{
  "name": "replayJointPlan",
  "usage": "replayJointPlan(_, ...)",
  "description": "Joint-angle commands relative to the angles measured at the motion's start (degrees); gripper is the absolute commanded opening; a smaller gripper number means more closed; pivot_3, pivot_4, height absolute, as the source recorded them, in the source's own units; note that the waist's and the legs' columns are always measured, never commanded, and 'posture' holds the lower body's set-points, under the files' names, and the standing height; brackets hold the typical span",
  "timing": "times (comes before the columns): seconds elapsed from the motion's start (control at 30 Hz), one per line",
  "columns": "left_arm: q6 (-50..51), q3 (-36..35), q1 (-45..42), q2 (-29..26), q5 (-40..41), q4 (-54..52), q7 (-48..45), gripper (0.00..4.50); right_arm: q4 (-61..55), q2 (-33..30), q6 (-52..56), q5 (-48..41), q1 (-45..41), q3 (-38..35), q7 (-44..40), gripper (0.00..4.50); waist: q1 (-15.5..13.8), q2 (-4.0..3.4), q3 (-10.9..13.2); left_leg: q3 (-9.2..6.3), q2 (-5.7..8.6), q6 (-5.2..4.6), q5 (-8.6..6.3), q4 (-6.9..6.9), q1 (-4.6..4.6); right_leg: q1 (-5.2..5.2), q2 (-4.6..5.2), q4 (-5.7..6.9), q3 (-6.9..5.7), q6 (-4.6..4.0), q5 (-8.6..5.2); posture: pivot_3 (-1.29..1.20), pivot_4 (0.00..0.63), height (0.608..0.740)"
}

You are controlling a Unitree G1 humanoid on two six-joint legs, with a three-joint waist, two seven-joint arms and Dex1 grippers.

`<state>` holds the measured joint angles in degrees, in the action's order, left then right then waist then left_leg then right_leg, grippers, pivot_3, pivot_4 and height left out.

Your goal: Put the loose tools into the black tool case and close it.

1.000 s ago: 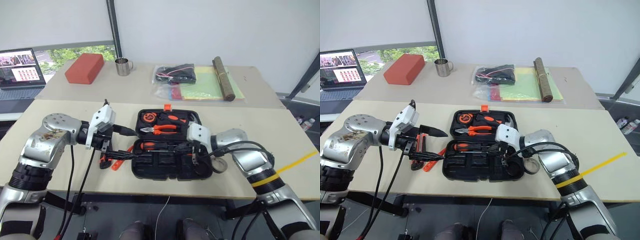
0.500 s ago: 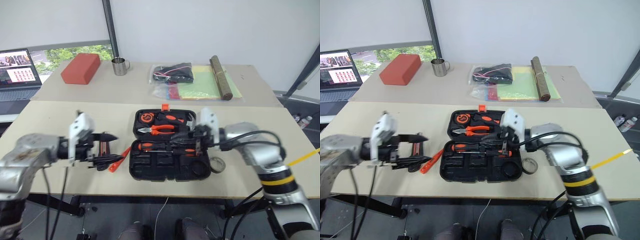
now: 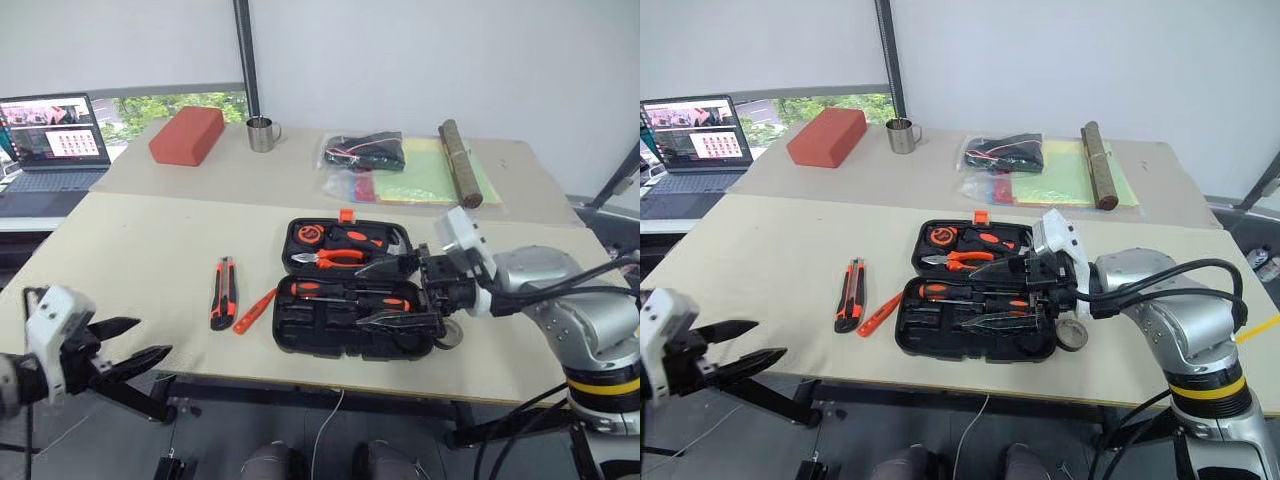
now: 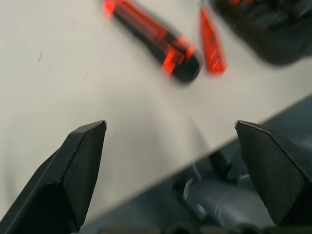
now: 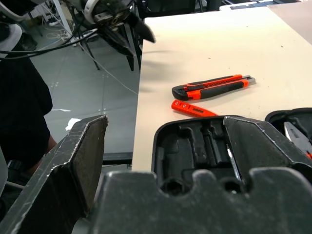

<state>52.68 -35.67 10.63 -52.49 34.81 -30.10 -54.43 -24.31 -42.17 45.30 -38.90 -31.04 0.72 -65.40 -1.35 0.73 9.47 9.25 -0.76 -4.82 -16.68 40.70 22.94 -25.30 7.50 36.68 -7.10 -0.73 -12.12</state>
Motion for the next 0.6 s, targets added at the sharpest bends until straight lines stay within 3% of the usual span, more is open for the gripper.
replayJointPlan(0.03, 7.9, 10.2, -9.7, -2.9, 1.4, -1.9, 6.7, 4.50, -2.9, -0.5, -1.7, 0.4, 0.8, -1.7, 3.0, 4.49, 0.2, -0.01, 0.0, 0.06, 0.01, 0.00, 0.00, -0.01, 0.03, 0.08, -0.03, 0.04, 0.03, -0.01, 0.02, 0.00, 0.150, 0.736)
replayJointPlan(0.23, 17.0, 28.9, -29.7, -0.2, -2.2, 5.3, 15.8, 4.50, -6.7, -0.7, -0.8, -1.1, 3.6, -3.2, 6.9, 4.49, 0.8, 0.00, 0.0, 0.21, -0.03, 0.03, 0.09, -0.05, 0.01, 0.08, -0.77, 0.15, -0.06, -0.02, -0.02, 0.00, 0.150, 0.736)
replayJointPlan(0.47, 14.2, 43.7, -39.8, 4.0, -7.4, 14.1, 15.1, 4.50, -9.4, -1.1, -0.1, -2.3, 6.1, -4.7, 11.2, 4.49, 1.1, 0.05, 0.0, 0.33, -0.07, -0.11, 0.17, -0.05, 0.00, 0.06, -0.98, 0.05, 0.03, 0.04, -0.08, 0.00, 0.150, 0.736)
replayJointPlan(0.57, 14.4, 49.8, -41.3, 3.5, -11.1, 16.0, 15.8, 3.79, -10.2, -1.4, 0.3, -2.9, 6.8, -5.7, 12.7, 4.50, 1.0, 0.05, 0.0, 0.32, -0.08, -0.07, 0.15, -0.05, -0.02, 0.08, -0.92, 0.05, 0.07, 0.04, -0.08, 0.00, 0.150, 0.736)
replayJointPlan(0.6, 14.3, 50.8, -41.5, 3.5, -11.9, 16.5, 15.9, 3.28, -10.5, -1.5, 0.4, -3.2, 7.1, -6.1, 13.1, 4.50, 1.0, 0.06, 0.0, 0.32, -0.08, -0.08, 0.15, -0.05, -0.03, 0.08, -0.91, 0.06, 0.09, 0.04, -0.08, 0.00, 0.150, 0.736)
